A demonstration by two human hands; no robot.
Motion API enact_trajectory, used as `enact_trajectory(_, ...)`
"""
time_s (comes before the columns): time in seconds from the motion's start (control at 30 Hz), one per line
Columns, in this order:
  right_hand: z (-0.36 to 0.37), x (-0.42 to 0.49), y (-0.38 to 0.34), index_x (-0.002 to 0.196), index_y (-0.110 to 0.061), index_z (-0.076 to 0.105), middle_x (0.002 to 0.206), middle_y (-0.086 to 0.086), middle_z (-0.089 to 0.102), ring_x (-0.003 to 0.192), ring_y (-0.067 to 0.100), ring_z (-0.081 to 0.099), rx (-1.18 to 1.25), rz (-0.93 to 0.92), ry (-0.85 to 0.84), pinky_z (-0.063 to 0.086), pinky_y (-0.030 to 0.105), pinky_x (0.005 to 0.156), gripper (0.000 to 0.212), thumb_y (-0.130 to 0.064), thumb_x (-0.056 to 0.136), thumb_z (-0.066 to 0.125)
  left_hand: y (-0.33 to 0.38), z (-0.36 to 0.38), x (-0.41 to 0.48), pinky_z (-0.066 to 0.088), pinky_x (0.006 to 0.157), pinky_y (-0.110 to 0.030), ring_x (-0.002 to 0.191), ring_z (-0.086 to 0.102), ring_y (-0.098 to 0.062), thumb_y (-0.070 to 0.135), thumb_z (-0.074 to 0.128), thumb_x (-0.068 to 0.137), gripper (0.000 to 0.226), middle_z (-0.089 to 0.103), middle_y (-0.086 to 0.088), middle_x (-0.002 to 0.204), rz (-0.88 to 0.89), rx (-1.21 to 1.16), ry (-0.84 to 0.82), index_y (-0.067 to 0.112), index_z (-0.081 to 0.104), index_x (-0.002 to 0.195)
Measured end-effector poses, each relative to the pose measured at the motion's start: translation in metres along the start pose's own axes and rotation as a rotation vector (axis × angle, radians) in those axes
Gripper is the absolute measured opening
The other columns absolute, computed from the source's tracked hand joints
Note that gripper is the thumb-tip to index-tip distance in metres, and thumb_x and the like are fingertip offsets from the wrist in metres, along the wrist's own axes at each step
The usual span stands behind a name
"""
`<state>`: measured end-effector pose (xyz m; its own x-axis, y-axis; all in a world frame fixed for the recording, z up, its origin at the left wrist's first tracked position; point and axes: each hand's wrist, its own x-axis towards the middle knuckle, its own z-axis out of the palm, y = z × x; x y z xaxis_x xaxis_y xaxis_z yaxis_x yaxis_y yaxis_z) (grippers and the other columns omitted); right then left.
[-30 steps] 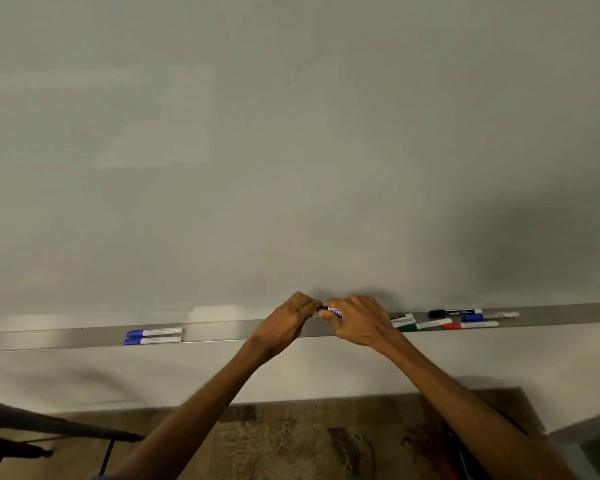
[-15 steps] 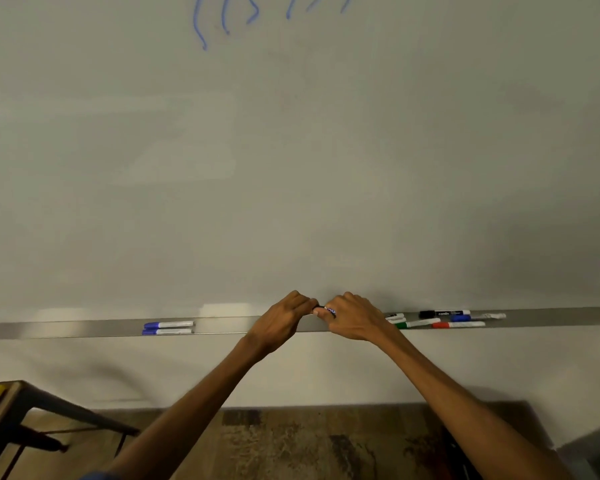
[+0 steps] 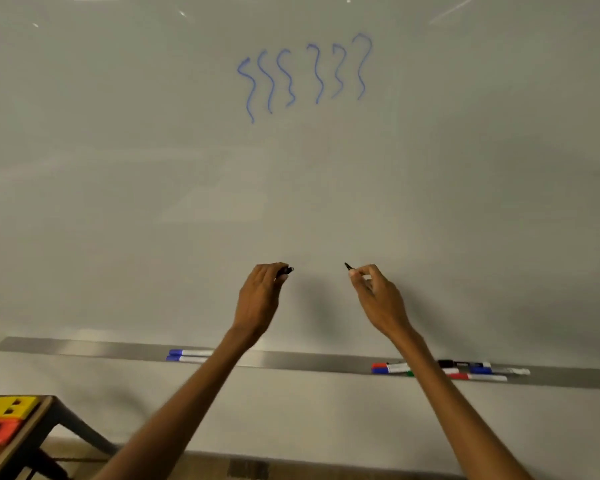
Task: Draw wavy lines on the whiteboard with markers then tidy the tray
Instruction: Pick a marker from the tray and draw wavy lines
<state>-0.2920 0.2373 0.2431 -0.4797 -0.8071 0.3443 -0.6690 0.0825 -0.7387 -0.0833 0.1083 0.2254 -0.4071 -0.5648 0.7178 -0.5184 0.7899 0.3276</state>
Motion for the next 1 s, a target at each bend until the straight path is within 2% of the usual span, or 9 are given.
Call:
enact_trajectory(0.13, 0.004, 0.018, -0.058, 0.123, -0.035, 0.034, 0.063, -0.002, 0.05, 0.052, 0.018, 0.049, 0.164, -0.161, 0.05, 0.04, 0.035, 0.055, 0.022, -0.03, 0.101, 0.036, 0.022, -0.008, 0.035, 0.042, 0.087, -0.022, 0.106, 0.056, -0.01, 0.03, 0.043, 0.104, 0.026, 0.063, 0.008, 0.118, -0.168, -0.134, 0.162, 0.021, 0.054, 0.124)
enact_trajectory(0.27, 0.004, 0.041, -0.101, 0.112, -0.031, 0.059, 0.086, -0.022, 0.058, 0.072, 0.0, 0.058, 0.256, -0.336, 0.129, 0.05, 0.017, 0.066, 0.025, -0.022, 0.104, 0.037, 0.028, -0.024, 0.072, 0.042, 0.088, -0.024, 0.108, 0.057, -0.015, 0.032, 0.043, 0.103, 0.028, 0.065, 0.007, 0.121, -0.156, -0.151, 0.278, 0.019, 0.051, 0.127)
enact_trajectory(0.4, 0.004, 0.07, -0.126, 0.093, -0.034, 0.068, 0.08, 0.002, 0.062, 0.061, 0.011, 0.053, 0.608, -0.272, 0.128, 0.044, 0.023, 0.05, 0.034, -0.016, 0.098, 0.04, 0.017, -0.039, 0.109, 0.044, 0.087, -0.026, 0.107, 0.057, -0.017, 0.029, 0.043, 0.104, 0.029, 0.066, 0.005, 0.119, -0.172, -0.167, 0.355, 0.019, 0.049, 0.131)
enact_trajectory(0.5, 0.002, 0.087, -0.139, 0.102, -0.033, 0.065, 0.088, 0.004, 0.068, 0.074, 0.021, 0.062, 0.677, -0.316, 0.087, 0.045, 0.025, 0.052, 0.034, -0.012, 0.087, 0.042, 0.006, -0.049, 0.132, 0.047, 0.087, -0.028, 0.106, 0.059, -0.021, 0.022, 0.046, 0.103, 0.03, 0.067, -0.001, 0.115, -0.104, -0.097, 0.397, 0.013, 0.053, 0.131)
enact_trajectory(0.6, 0.01, 0.1, -0.149, 0.107, -0.028, 0.057, 0.091, 0.001, 0.069, 0.084, 0.014, 0.067, 0.56, -0.369, 0.119, 0.052, 0.022, 0.066, 0.034, -0.002, 0.086, 0.061, -0.006, -0.048, 0.149, 0.048, 0.102, -0.04, 0.132, 0.048, -0.025, 0.022, 0.041, 0.104, 0.031, 0.06, -0.002, 0.133, -0.106, -0.12, 0.4, 0.017, 0.05, 0.133)
enact_trajectory(0.67, 0.019, 0.108, -0.156, 0.103, -0.021, 0.055, 0.083, -0.005, 0.066, 0.078, 0.007, 0.065, 0.482, -0.408, 0.188, 0.053, 0.018, 0.067, 0.026, -0.02, 0.084, 0.074, -0.016, -0.045, 0.161, 0.041, 0.107, -0.041, 0.141, 0.034, -0.028, 0.022, 0.039, 0.105, 0.031, 0.05, -0.005, 0.144, -0.112, -0.09, 0.413, 0.019, 0.046, 0.134)
enact_trajectory(0.77, 0.029, 0.12, -0.168, 0.089, -0.022, 0.054, 0.072, -0.008, 0.058, 0.064, 0.009, 0.056, 0.452, -0.465, 0.274, 0.051, 0.026, 0.061, 0.025, -0.045, 0.088, 0.064, -0.033, -0.047, 0.18, 0.039, 0.111, -0.045, 0.14, 0.036, -0.032, 0.009, 0.044, 0.102, 0.031, 0.046, -0.015, 0.147, -0.01, -0.01, 0.444, 0.01, 0.049, 0.133)
enact_trajectory(0.87, 0.038, 0.131, -0.173, 0.083, -0.026, 0.061, 0.072, -0.003, 0.061, 0.061, 0.014, 0.054, 0.478, -0.443, 0.331, 0.046, 0.033, 0.058, 0.027, -0.047, 0.094, 0.048, -0.047, -0.047, 0.195, 0.037, 0.113, -0.044, 0.142, 0.033, -0.027, -0.007, 0.049, 0.096, 0.041, 0.041, -0.017, 0.149, 0.087, 0.061, 0.464, 0.003, 0.05, 0.136)
enact_trajectory(1.0, 0.046, 0.148, -0.176, 0.111, -0.028, 0.063, 0.078, -0.009, 0.064, 0.068, 0.007, 0.059, 0.464, -0.421, 0.418, 0.052, 0.03, 0.065, 0.028, -0.037, 0.097, 0.041, -0.051, -0.042, 0.197, 0.044, 0.107, -0.04, 0.142, 0.034, -0.022, 0.0, 0.054, 0.096, 0.044, 0.043, -0.013, 0.149, 0.104, 0.006, 0.51, 0.005, 0.049, 0.14)
